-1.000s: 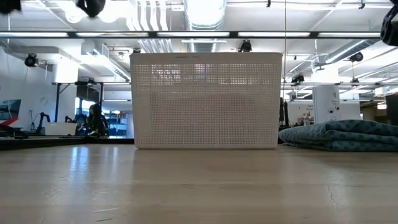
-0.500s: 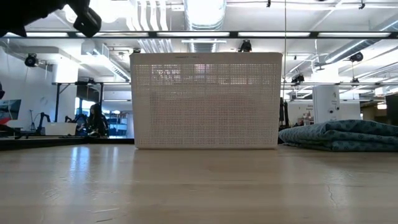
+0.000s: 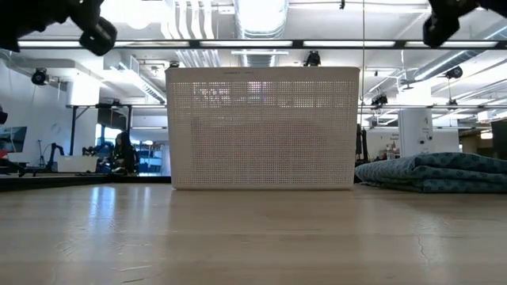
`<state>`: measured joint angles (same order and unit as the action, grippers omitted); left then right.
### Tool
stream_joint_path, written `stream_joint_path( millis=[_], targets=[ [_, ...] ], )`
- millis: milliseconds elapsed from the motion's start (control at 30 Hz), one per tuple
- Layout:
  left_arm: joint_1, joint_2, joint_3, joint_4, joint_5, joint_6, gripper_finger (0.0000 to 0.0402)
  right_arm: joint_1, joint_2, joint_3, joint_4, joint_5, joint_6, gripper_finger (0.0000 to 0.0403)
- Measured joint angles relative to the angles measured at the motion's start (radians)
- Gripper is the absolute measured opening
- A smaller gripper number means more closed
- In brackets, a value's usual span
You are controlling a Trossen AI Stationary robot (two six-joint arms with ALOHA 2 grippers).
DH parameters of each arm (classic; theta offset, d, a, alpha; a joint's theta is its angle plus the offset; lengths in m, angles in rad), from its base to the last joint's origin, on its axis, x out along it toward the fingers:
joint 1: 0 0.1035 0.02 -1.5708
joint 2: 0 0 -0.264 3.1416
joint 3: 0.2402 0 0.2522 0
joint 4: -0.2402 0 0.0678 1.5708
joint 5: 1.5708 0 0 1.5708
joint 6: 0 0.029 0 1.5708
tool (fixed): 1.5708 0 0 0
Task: Pick & place medical supplies in basket/bin
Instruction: Return to Home Position
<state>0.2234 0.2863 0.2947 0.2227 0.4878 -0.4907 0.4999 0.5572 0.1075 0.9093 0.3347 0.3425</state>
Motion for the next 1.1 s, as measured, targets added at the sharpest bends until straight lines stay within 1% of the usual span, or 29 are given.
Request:
stream_joint_path(
  millis=[67, 133, 200, 267, 300, 333, 367, 433, 500, 567, 600, 667, 700, 767, 833, 900, 967, 1033, 1100],
  targets=[
    [0.020, -0.059, 0.016, -0.110, -0.021, 0.016, 0.0120, 0.020, -0.090, -0.033, -0.040, 0.034, -0.051, 0.0303],
    [0.039, -0.130, 0.038, -0.218, -0.076, 0.038, 0.0120, 0.027, -0.171, -0.061, -0.086, 0.050, -0.078, 0.0305],
    [0.051, -0.196, 0.055, -0.311, -0.176, 0.058, 0.0120, 0.025, -0.258, -0.093, -0.151, 0.059, -0.061, 0.0307],
    [0.053, -0.265, 0.062, -0.380, -0.291, 0.063, 0.0120, 0.022, -0.349, -0.098, -0.294, 0.065, 0.002, 0.0309],
    [0.053, -0.285, 0.063, -0.387, -0.336, 0.063, 0.0120, 0.023, -0.397, -0.098, -0.382, 0.065, 0.045, 0.0309],
    [0.054, -0.281, 0.054, -0.397, -0.360, 0.061, 0.0120, 0.024, -0.444, -0.099, -0.461, 0.068, 0.081, 0.0309],
    [0.053, -0.283, 0.044, -0.426, -0.361, 0.052, 0.0120, 0.024, -0.487, -0.099, -0.520, 0.070, 0.108, 0.0308],
    [0.052, -0.278, 0.036, -0.406, -0.353, 0.028, 0.0120, 0.024, -0.556, -0.099, -0.591, 0.070, 0.110, 0.0306],
    [0.053, -0.243, -0.002, -0.365, -0.351, 0.015, 0.0120, 0.024, -0.550, -0.096, -0.579, 0.060, 0.039, 0.0304],
    [0.053, -0.216, -0.057, -0.310, -0.352, 0.023, 0.0120, 0.023, -0.547, -0.098, -0.613, 0.047, -0.028, 0.0302],
    [0.053, -0.208, -0.087, -0.269, -0.352, 0.028, 0.0120, 0.023, -0.543, -0.098, -0.644, 0.065, -0.026, 0.0301],
    [0.061, -0.201, -0.130, -0.177, -0.366, 0.030, 0.0120, 0.024, -0.552, -0.098, -0.730, 0.141, 0.014, 0.0303],
    [0.065, -0.201, -0.150, -0.162, -0.373, 0.030, 0.0120, 0.022, -0.557, -0.099, -0.777, 0.169, 0.040, 0.0304],
    [0.066, -0.211, -0.187, -0.164, -0.393, 0.028, 0.0120, 0.023, -0.554, -0.097, -0.847, 0.197, 0.060, 0.0306],
    [0.066, -0.219, -0.230, -0.162, -0.416, 0.037, 0.0120, 0.024, -0.540, -0.096, -0.846, 0.196, 0.044, 0.0308],
    [0.066, -0.213, -0.279, -0.166, -0.414, 0.037, 0.0120, 0.024, -0.527, -0.095, -0.846, 0.190, 0.046, 0.0310],
    [0.065, -0.200, -0.276, -0.214, -0.431, 0.038, 0.0120, 0.023, -0.522, -0.095, -0.849, 0.189, 0.054, 0.0311],
    [0.065, -0.154, -0.266, -0.225, -0.459, 0.037, 0.0120, 0.024, -0.514, -0.095, -0.850, 0.189, 0.052, 0.0310],
    [0.065, -0.129, -0.251, -0.218, -0.465, 0.037, 0.0120, 0.024, -0.512, -0.095, -0.851, 0.189, 0.051, 0.0308]
  ],
)
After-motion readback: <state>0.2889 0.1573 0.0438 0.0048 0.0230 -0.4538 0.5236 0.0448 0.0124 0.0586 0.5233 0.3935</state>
